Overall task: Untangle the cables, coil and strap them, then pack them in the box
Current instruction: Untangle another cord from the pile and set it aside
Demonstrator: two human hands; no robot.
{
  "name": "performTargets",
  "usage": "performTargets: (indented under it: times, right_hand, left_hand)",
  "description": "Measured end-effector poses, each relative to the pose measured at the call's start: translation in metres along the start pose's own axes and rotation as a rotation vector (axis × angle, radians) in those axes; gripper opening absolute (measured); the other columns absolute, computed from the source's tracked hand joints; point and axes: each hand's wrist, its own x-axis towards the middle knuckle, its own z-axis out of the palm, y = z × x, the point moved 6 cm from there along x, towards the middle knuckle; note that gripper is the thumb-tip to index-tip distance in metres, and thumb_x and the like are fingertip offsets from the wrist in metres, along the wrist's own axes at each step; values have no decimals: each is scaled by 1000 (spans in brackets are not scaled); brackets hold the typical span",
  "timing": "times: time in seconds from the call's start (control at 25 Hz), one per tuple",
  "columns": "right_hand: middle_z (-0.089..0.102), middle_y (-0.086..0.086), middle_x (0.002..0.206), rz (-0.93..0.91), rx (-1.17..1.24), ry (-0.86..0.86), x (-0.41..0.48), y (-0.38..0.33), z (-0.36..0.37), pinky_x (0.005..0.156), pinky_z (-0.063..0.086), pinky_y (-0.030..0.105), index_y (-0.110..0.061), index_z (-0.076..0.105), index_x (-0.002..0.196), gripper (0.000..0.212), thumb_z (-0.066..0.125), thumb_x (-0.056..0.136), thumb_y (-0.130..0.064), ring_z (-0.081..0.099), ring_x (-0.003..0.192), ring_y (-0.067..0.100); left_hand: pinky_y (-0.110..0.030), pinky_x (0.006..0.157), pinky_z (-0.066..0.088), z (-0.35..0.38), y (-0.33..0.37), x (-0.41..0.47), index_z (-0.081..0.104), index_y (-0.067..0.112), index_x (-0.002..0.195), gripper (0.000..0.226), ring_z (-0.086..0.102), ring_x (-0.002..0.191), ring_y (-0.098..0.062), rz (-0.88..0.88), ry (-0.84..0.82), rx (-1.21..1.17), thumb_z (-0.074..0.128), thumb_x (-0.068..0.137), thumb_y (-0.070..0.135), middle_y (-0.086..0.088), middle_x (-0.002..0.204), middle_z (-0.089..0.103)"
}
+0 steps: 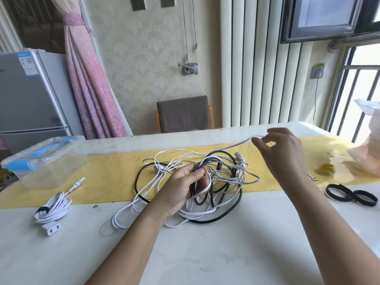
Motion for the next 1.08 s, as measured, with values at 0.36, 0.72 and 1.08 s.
performTargets:
  times: [0.36, 0.72, 1.08]
  right_hand:
    - [53, -5, 53, 5, 358, -813, -57, -52, 61, 87, 35, 29, -15, 67, 60, 31, 69, 84, -34, 41, 54, 11]
    - [65, 3, 70, 7, 740, -925, -66, -60, 73, 61, 41, 17, -10, 63, 60, 46, 38, 76, 24, 58, 72, 14]
    - [72, -3, 104, 179, 1555, -586, -19, -43, 28, 73, 47, 18, -21, 49, 40, 40, 38, 53, 15, 65, 93, 10]
  left_hand:
    - [-22, 45, 40, 7, -1, 1, 51, 9, 92, 12, 51, 47, -13, 79, 0, 99, 41, 98, 9, 2, 60, 53]
    - [-26, 66, 47, -19, 11, 9, 58, 10, 72, 25, 57, 60, -12, 226, 372, 214, 54, 96, 16, 2, 62, 62]
    - [-13, 34, 29, -89, 0, 10, 44, 14, 70, 27, 30, 29, -3, 143, 746, -497, 55, 94, 8, 8, 40, 31]
